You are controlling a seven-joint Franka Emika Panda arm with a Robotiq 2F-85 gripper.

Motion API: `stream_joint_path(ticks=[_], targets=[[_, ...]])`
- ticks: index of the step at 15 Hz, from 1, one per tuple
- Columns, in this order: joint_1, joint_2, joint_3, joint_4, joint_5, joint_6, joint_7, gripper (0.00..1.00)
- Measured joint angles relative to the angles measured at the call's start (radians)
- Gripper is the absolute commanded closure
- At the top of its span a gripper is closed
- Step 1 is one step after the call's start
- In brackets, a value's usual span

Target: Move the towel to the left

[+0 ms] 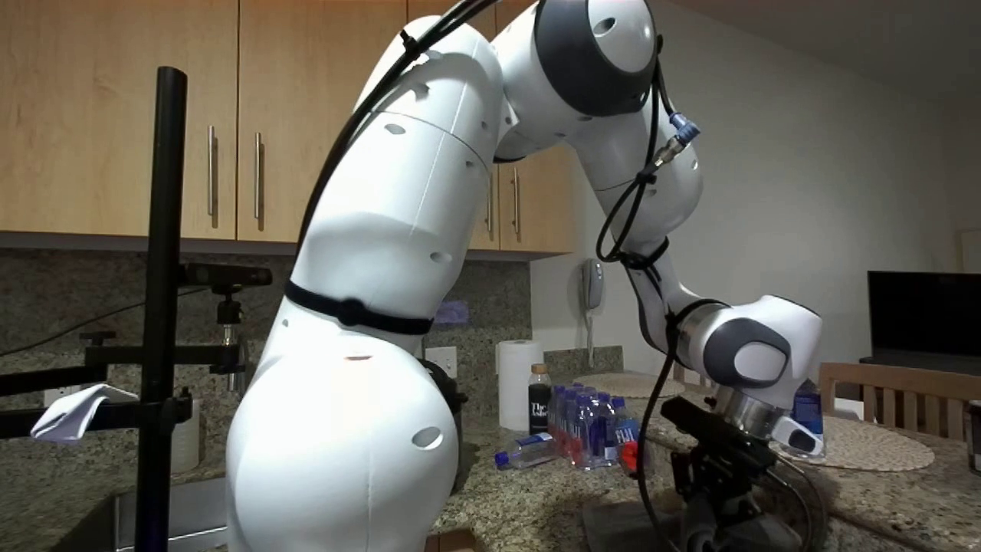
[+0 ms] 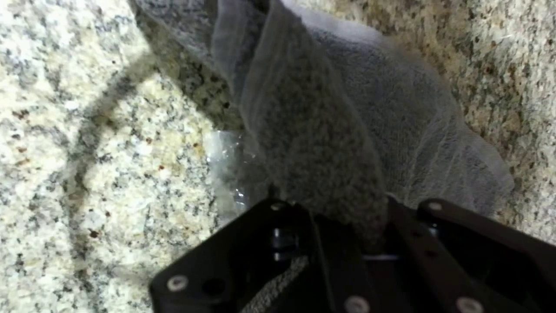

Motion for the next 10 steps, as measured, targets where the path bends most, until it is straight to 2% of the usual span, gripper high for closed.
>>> stream_joint_path(ticks=[6, 10], targets=[[0.093, -0.082, 0.001, -0.054, 0.0, 0.018, 0.03, 0.93], [0.157, -0.115, 0.003, -0.089, -0.003, 0.076, 0.084, 0.93]])
